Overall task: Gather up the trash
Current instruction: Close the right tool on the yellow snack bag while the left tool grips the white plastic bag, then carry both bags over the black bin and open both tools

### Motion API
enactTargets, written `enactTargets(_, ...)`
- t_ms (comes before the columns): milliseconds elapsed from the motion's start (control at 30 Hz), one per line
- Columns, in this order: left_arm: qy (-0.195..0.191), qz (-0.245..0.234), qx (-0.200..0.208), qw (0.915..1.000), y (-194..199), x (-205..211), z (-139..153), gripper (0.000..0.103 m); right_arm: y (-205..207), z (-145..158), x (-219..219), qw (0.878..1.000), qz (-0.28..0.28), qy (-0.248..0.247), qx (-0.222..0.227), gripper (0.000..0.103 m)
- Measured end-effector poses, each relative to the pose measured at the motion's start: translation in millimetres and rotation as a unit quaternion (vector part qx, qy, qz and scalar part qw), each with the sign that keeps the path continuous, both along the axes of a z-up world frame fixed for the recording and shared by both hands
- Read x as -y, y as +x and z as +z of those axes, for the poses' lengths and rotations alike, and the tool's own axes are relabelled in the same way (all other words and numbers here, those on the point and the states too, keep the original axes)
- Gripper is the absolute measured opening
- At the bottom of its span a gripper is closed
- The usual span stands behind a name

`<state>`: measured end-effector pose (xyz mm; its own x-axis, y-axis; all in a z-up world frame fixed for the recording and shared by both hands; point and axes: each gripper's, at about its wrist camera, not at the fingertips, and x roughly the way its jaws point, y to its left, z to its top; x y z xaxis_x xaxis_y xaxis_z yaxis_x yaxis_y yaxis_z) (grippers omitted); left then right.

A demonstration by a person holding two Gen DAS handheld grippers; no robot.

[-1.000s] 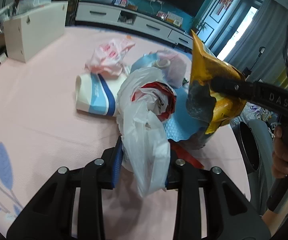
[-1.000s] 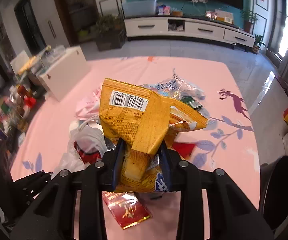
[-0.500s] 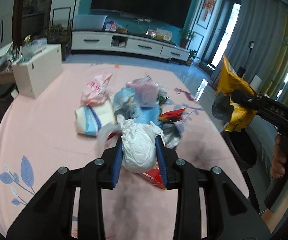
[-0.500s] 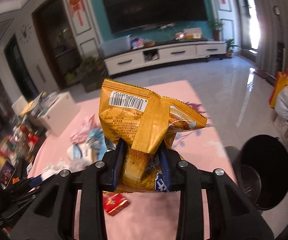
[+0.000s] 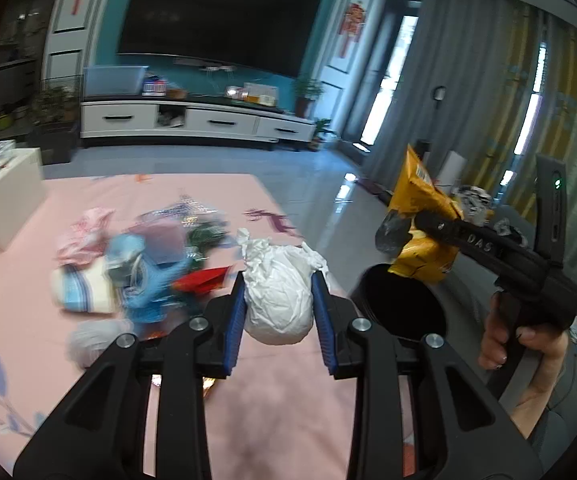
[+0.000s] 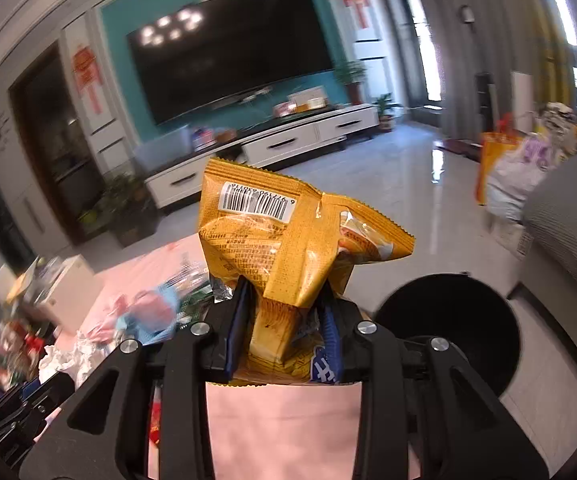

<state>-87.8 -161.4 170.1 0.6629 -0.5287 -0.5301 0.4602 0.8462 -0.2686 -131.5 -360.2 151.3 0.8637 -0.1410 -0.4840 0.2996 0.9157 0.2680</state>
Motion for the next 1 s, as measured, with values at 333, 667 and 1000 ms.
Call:
enactTargets(333, -0.055, -0.110, -0.036, 0.9917, 15, 97, -8, 0.032, -37, -29, 88, 0.992, -0.115, 0.052, -0.017, 0.034)
enactTargets(667, -0.067, -0.196, -0.133, 0.9692, 45, 191, -74, 0.033, -53, -81, 145, 0.971, -0.197, 0.114, -0.070, 0.036)
enactTargets(1000, -0.018, -0.204, -0.169, 0.9641, 54, 242, -123, 0.034, -33, -114, 165, 0.963, -0.200, 0.147, -0.109, 0.036)
